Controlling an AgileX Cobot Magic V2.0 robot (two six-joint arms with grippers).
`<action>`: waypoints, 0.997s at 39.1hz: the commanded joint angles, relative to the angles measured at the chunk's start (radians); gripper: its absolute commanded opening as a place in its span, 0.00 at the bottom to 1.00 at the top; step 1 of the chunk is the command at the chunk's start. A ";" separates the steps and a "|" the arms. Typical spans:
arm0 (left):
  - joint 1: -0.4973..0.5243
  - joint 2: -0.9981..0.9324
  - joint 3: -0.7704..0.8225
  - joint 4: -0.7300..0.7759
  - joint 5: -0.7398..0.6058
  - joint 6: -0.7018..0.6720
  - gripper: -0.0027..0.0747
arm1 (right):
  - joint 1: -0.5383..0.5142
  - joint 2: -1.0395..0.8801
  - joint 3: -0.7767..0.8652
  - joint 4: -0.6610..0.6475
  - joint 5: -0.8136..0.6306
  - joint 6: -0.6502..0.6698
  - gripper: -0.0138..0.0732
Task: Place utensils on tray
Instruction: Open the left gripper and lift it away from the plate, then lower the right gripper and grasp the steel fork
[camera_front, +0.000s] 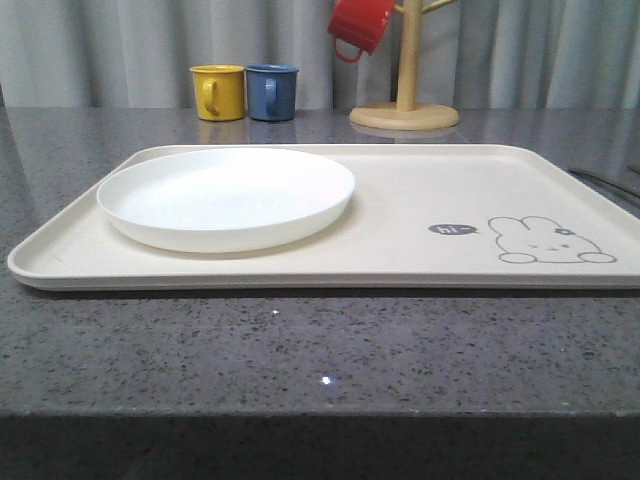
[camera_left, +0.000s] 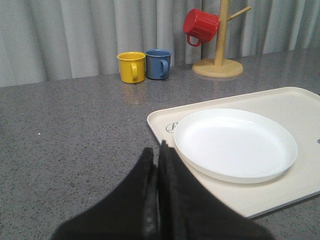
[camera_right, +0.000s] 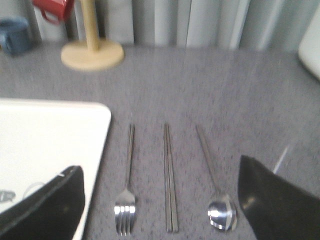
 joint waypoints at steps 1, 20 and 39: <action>-0.001 0.010 -0.027 -0.010 -0.082 -0.007 0.01 | -0.007 0.142 -0.100 -0.012 0.008 -0.007 0.86; -0.001 0.010 -0.027 -0.010 -0.082 -0.007 0.01 | 0.086 0.692 -0.470 -0.007 0.294 -0.035 0.61; -0.001 0.010 -0.027 -0.010 -0.082 -0.007 0.01 | 0.088 1.103 -0.734 0.023 0.502 -0.070 0.61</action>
